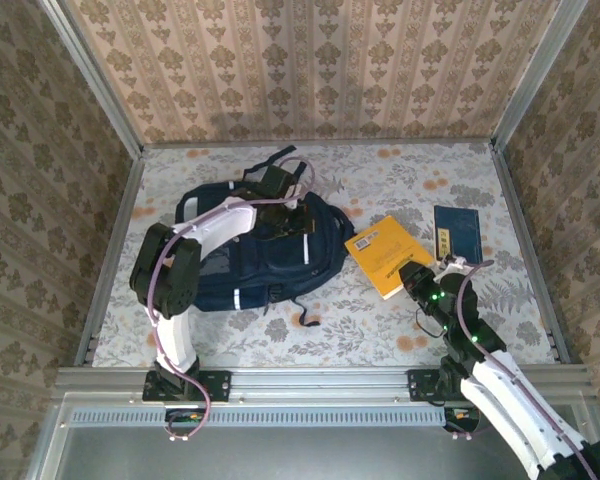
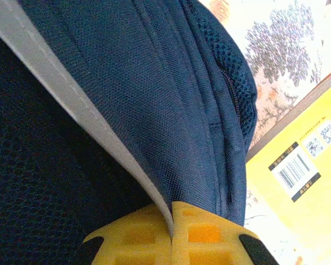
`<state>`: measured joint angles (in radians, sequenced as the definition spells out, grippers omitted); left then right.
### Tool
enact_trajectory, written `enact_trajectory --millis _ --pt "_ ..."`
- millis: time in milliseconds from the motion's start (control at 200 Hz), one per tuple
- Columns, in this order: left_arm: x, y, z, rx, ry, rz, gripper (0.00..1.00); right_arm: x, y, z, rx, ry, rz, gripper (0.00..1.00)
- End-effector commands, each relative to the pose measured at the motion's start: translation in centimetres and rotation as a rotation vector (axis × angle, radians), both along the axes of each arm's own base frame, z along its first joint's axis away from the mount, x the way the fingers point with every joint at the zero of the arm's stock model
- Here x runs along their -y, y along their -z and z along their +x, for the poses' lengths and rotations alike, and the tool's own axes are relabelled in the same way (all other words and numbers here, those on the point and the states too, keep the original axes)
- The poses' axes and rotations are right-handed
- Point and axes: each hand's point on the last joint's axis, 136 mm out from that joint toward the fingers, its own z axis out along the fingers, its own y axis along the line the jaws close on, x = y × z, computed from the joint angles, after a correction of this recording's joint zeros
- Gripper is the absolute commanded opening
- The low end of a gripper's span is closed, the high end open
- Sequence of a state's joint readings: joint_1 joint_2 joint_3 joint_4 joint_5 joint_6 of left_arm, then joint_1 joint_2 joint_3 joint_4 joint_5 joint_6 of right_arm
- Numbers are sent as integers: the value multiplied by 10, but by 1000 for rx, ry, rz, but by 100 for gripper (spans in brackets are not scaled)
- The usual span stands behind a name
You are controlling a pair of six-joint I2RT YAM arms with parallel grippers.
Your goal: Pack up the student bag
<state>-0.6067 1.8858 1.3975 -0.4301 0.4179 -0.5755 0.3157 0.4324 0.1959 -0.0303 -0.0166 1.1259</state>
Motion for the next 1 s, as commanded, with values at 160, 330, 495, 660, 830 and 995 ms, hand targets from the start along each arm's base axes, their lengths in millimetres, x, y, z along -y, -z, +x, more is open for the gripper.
enact_trajectory --millis 160,330,495,660,830,995 --pt "29 -48 -51 42 297 21 0 30 -64 -13 84 72 -209 0" --pt "16 -101 -58 123 342 -11 0 21 -90 -16 130 -1 -244 0" --pt "3 -156 -74 203 422 -67 0 -10 -117 -21 214 -174 -196 0" --pt "-20 -205 -79 341 440 -69 0 -35 -122 -27 220 -307 -119 0" --pt "-40 -247 -73 403 408 -214 0 -63 -116 -27 202 -436 29 0" --pt "-40 -266 -72 412 410 -323 0 -86 -105 -22 183 -521 152 0"
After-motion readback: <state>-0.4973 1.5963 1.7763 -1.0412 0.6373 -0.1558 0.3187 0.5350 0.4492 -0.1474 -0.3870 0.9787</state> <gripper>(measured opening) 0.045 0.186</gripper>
